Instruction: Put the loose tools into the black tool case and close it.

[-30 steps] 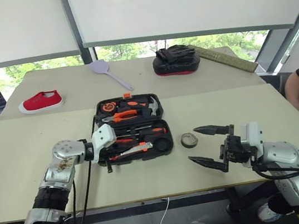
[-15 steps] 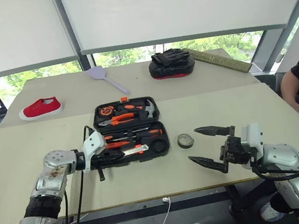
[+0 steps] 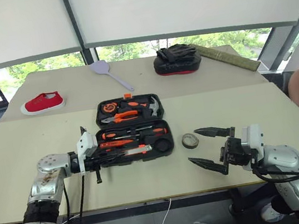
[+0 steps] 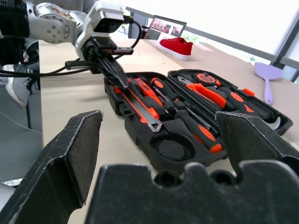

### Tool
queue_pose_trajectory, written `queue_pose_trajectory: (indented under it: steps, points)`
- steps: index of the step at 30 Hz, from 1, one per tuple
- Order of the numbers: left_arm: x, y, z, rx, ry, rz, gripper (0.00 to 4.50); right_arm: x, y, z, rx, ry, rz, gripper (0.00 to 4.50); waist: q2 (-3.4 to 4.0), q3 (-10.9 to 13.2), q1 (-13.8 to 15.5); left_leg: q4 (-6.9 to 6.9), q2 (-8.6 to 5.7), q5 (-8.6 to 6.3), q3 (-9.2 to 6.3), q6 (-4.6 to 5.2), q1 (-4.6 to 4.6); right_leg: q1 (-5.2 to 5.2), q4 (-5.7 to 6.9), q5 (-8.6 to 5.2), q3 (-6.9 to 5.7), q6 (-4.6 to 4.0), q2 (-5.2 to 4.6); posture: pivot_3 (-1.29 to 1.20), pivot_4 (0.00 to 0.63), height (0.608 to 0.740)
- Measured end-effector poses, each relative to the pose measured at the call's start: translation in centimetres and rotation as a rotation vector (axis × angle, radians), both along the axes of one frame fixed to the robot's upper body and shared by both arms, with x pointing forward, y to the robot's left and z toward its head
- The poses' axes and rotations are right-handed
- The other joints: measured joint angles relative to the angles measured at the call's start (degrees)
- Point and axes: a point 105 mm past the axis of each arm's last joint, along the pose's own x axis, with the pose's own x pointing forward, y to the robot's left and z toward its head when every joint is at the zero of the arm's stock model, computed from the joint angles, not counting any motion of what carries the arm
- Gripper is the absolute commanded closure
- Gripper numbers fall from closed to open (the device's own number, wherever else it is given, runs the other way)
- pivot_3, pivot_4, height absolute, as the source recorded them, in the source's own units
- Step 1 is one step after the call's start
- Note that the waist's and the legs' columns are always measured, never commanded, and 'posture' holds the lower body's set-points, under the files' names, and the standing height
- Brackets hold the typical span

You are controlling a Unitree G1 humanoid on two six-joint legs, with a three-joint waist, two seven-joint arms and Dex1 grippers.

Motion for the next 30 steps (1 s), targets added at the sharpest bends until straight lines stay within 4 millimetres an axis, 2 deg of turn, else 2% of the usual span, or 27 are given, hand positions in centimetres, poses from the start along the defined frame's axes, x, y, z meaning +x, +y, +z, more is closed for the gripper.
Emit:
queue_pose_trajectory:
  steps: [4,11,17,25,30]
  points:
    - [0.8,-1.0,-1.2,0.049,-0.018,0.032,4.45,-0.2,0.1,0.1,0.002,-0.004,-0.001,0.00,-0.03,0.0,0.2,0.01,-0.02,0.00,0.00,0.00,0.00,0.00,0.00,0.00,0.00,0.02,0.00,0.00,0.150,0.740]
    - [1.4,-1.2,-1.6,0.126,-0.059,0.042,4.45,-0.1,0.1,0.1,0.007,0.009,-0.010,0.00,-0.02,0.0,0.3,0.01,-0.01,0.00,-0.06,0.00,0.23,0.23,0.01,-0.21,-0.06,0.36,-0.02,0.00,0.150,0.740]
    - [1.4,-1.1,-2.3,0.139,0.035,0.075,4.45,-0.2,0.2,0.2,0.008,0.006,-0.005,0.00,0.02,0.0,0.1,0.01,0.00,-0.08,-0.11,-0.14,0.65,0.57,0.01,-0.40,-0.10,0.02,-0.05,0.00,0.150,0.740]
    - [1.0,-0.9,-3.5,0.153,0.181,0.117,4.45,-0.2,0.3,0.1,0.008,0.019,-0.004,0.00,0.85,-0.5,0.1,0.00,-0.04,-0.08,-0.13,-0.12,0.76,0.62,0.00,-0.42,-0.04,0.01,-0.07,0.00,0.150,0.740]
    - [0.7,-0.4,-3.7,0.148,0.194,0.128,4.45,-0.2,0.3,0.1,0.009,0.024,-0.003,0.00,0.90,-0.6,-0.4,-0.18,-0.04,-0.15,-0.15,-0.17,1.12,0.65,-0.10,-0.51,-0.04,-0.03,-0.07,0.00,0.150,0.740]
